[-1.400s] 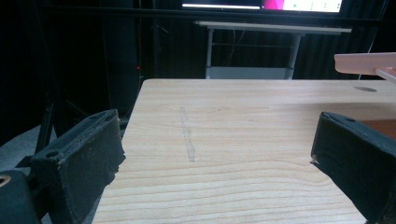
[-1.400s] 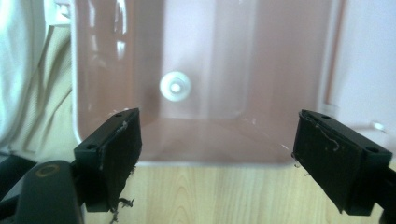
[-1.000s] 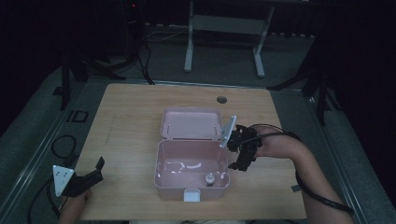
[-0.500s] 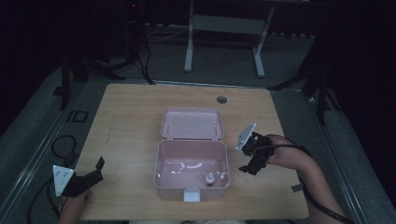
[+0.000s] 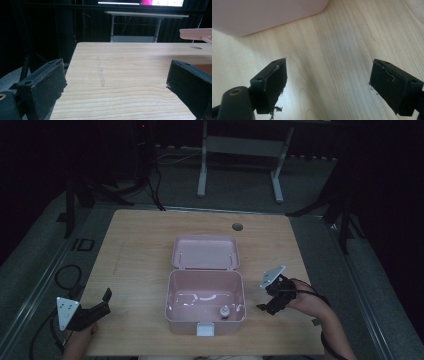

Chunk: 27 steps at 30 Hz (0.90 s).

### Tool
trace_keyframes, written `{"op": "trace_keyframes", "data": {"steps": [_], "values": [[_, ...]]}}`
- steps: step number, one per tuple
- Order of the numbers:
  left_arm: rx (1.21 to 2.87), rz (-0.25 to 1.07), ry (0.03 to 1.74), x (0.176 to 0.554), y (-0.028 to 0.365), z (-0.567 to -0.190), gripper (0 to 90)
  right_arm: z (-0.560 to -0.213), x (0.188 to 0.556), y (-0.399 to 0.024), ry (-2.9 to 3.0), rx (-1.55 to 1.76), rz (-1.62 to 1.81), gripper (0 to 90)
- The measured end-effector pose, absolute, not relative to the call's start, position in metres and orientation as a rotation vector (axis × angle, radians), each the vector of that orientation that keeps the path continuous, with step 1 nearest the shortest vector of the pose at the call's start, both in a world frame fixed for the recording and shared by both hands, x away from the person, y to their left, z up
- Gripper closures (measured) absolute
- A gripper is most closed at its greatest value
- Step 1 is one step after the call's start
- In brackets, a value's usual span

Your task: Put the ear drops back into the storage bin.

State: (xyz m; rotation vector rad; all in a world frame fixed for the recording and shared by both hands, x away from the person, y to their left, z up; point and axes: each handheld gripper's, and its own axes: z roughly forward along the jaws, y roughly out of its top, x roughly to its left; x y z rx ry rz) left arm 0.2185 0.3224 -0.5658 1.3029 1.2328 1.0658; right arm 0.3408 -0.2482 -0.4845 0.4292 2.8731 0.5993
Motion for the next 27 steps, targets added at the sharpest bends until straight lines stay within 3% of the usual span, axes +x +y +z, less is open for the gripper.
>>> {"op": "trace_keyframes", "data": {"steps": [27], "values": [[1.300, 1.068, 1.233, 0.218, 0.322, -0.566, 2.3, -0.546, 0.332, -0.299, 2.430, 0.913, 0.911, 13.0]]}}
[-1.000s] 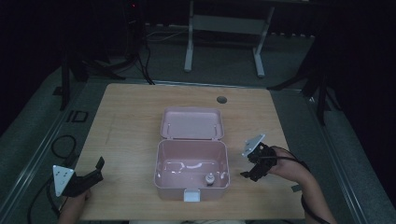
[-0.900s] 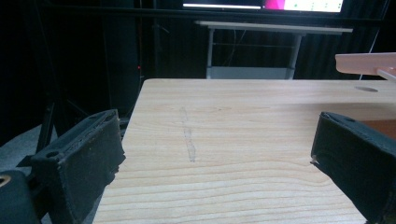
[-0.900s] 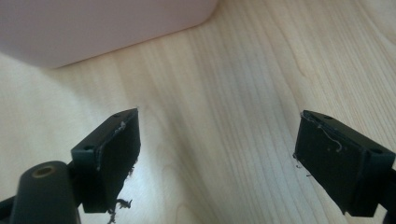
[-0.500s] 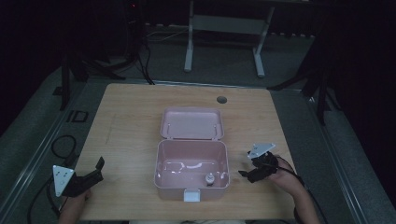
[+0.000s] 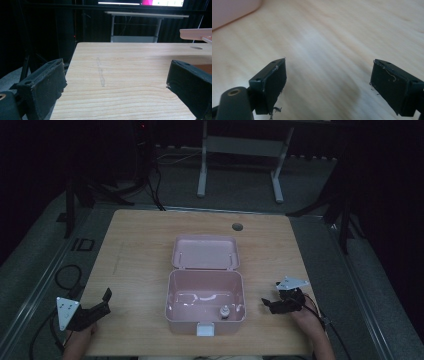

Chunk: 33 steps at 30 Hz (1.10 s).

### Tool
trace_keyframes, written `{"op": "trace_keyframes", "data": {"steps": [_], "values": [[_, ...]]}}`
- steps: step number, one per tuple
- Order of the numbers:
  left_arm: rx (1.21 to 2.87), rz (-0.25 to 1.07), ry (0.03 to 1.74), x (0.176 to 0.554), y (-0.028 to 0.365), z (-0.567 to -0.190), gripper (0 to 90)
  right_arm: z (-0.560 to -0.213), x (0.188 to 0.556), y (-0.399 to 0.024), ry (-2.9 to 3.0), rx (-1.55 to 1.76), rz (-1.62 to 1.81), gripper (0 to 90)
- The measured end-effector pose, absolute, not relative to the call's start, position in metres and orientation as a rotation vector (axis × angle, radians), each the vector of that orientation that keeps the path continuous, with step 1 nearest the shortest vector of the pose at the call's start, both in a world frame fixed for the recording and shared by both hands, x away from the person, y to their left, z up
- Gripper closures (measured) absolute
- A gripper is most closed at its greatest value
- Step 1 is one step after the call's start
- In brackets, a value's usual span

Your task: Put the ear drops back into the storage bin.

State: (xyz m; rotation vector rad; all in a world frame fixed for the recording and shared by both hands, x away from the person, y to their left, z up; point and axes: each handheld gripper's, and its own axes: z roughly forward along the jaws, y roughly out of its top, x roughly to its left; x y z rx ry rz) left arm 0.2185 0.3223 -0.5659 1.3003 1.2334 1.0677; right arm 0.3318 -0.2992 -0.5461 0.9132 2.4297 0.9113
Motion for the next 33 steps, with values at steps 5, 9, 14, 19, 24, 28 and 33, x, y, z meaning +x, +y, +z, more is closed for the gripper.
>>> {"op": "trace_keyframes", "data": {"steps": [5, 9, 14, 19, 24, 28, 33], "values": [[1.301, 1.068, 1.233, 0.218, 0.322, -0.566, 2.3, -0.550, 0.332, -0.306, 2.293, 1.028, 0.886, 12.7], [1.301, 1.069, 1.233, 0.218, 0.322, -0.566, 2.3, -0.552, 0.331, -0.309, 2.198, 1.093, 0.865, 12.6], [1.301, 1.067, 1.233, 0.218, 0.322, -0.566, 2.3, -0.553, 0.331, -0.315, 2.072, 1.189, 0.875, 12.5], [1.301, 1.068, 1.232, 0.218, 0.322, -0.566, 2.3, -0.553, 0.329, -0.321, 1.976, 1.254, 0.900, 12.6], [1.300, 1.066, 1.234, 0.218, 0.323, -0.566, 2.3, -0.556, 0.328, -0.322, 1.974, 1.273, 0.901, 12.5], [1.299, 1.064, 1.236, 0.219, 0.323, -0.566, 2.3, -0.555, 0.327, -0.324, 1.943, 1.300, 0.927, 12.5], [1.299, 1.061, 1.235, 0.219, 0.323, -0.566, 2.3, -0.552, 0.324, -0.321, 1.893, 1.304, 0.920, 12.5]]}}
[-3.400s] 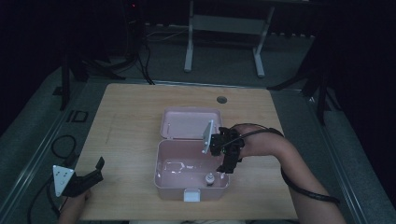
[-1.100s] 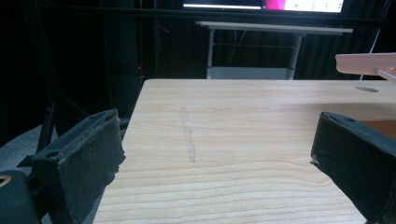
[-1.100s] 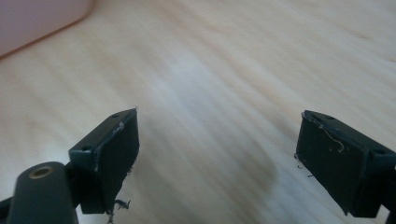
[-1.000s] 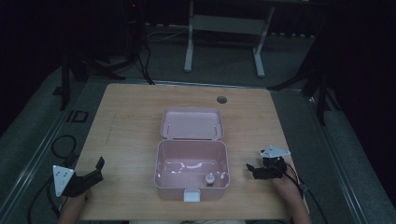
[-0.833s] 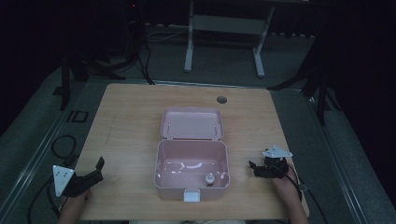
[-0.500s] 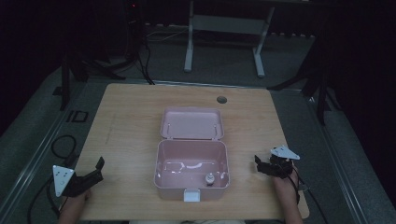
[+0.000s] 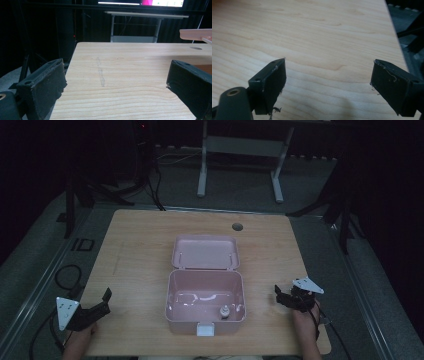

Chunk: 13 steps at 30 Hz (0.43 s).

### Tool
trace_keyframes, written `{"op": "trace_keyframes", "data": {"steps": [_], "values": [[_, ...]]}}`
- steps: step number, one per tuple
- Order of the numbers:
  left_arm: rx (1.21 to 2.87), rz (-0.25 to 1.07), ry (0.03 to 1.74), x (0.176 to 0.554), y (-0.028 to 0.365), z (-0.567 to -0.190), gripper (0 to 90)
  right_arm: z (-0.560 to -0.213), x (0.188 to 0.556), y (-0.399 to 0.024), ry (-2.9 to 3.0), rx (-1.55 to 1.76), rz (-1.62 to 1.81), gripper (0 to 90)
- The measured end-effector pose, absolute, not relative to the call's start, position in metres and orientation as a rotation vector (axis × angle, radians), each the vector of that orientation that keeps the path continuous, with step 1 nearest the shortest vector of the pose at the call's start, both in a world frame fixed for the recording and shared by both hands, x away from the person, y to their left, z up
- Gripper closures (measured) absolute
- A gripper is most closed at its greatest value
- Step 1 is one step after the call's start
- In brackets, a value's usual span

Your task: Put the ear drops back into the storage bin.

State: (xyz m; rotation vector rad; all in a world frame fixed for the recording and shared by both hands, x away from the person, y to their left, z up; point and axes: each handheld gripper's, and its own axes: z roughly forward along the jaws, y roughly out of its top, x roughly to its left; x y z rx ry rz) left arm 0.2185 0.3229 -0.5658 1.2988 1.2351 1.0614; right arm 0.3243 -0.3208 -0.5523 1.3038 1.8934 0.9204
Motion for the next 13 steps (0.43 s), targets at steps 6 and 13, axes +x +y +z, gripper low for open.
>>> {"op": "trace_keyframes", "data": {"steps": [6, 13], "values": [[1.299, 1.062, 1.234, 0.2184, 0.3229, -0.5659, 2.3, -0.5517, 0.3234, -0.3249, 1.843, 1.341, 0.941, 12.5], [1.299, 1.059, 1.233, 0.2184, 0.3230, -0.5658, 2.3, -0.5537, 0.3257, -0.3304, 1.832, 1.386, 0.962, 12.7]]}}
